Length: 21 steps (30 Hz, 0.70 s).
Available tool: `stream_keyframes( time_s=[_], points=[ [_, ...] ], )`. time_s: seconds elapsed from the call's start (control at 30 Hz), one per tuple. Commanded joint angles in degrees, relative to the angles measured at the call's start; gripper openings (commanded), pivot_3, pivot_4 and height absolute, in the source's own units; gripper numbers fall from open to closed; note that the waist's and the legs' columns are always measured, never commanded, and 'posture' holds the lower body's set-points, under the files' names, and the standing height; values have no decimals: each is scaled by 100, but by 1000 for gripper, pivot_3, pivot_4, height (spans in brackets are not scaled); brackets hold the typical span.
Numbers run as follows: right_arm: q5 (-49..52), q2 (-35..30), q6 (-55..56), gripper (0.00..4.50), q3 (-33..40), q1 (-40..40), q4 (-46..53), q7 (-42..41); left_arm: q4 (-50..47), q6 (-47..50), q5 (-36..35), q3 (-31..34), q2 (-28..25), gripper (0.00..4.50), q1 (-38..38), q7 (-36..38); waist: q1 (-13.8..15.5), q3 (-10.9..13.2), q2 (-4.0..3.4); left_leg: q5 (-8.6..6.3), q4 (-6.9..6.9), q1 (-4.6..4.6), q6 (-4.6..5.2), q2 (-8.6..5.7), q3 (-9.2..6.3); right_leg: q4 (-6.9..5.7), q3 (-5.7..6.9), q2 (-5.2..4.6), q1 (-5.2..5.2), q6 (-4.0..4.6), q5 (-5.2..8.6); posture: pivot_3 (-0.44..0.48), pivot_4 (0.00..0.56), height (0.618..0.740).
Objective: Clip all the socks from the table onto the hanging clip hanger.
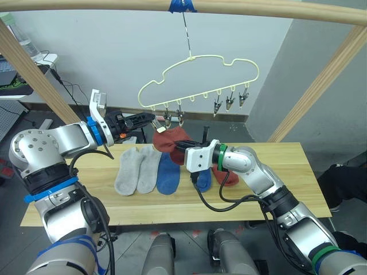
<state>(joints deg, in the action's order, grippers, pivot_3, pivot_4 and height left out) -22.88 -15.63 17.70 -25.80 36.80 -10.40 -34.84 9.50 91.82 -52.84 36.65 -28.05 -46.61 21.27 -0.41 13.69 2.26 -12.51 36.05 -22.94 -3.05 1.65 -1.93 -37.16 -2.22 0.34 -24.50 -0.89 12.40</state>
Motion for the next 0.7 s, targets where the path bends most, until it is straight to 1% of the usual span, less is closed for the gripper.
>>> stream_keyframes(
  time_s=[0.03,0.1,0.17,0.2,0.23,0.37,0.5,0.57,0.6,0.63,0.7],
  points=[
    [152,-11,23,33,140,88,147,28,-233,-15,-143,-79,-143,112,42,224,-2,0,0,0,0,0,0,0,1,0,-1,0,0,0,0,88,234,740],
    [164,-30,22,33,160,93,135,31,-233,-22,-134,-96,-152,112,52,256,-3,0,0,0,0,0,0,0,1,0,-1,0,0,0,0,88,234,740],
    [175,-35,21,0,171,109,138,29,-228,-51,-130,-87,-147,813,53,278,-1,0,0,0,0,0,0,0,0,0,0,0,0,0,0,88,234,740],
    [180,-32,15,0,175,122,139,23,-223,-56,-138,-71,-135,933,49,292,-1,0,0,0,0,0,0,0,0,0,0,0,0,0,0,88,234,740],
    [183,-26,9,0,176,135,136,20,-223,-60,-142,-72,-132,1332,50,308,-2,0,0,0,0,0,0,0,1,0,-1,0,0,0,0,88,234,740],
    [201,-26,-5,0,166,145,148,26,-253,-49,-154,-66,-121,2266,60,310,-2,0,0,0,0,0,0,0,0,0,0,0,0,0,0,86,234,740],
    [203,68,-56,0,115,181,61,72,-330,-99,-170,-64,-202,3379,44,341,-3,0,0,0,0,0,0,0,1,0,0,0,0,0,0,78,232,740],
    [236,199,-160,0,112,191,7,111,-524,-280,-119,171,-199,3961,13,113,-8,0,0,0,0,0,0,0,0,0,0,0,0,0,0,73,229,740],
    [245,246,-204,495,121,192,-6,123,-621,-338,-115,257,-188,4259,7,25,-10,1,2,0,0,0,0,2,0,0,0,0,0,0,0,73,229,740],
    [291,302,-295,730,135,198,-19,95,-1079,-629,40,-135,-395,4495,276,183,-15,1,2,0,0,0,0,3,0,1,-1,0,0,0,0,73,229,740],
    [413,391,-483,1372,164,181,12,-1,-1775,-1009,163,-602,-550,4500,680,328,-52,2,3,-1,-4,0,-4,7,0,2,-7,-18,-1,1,0,83,226,740]
  ],
)
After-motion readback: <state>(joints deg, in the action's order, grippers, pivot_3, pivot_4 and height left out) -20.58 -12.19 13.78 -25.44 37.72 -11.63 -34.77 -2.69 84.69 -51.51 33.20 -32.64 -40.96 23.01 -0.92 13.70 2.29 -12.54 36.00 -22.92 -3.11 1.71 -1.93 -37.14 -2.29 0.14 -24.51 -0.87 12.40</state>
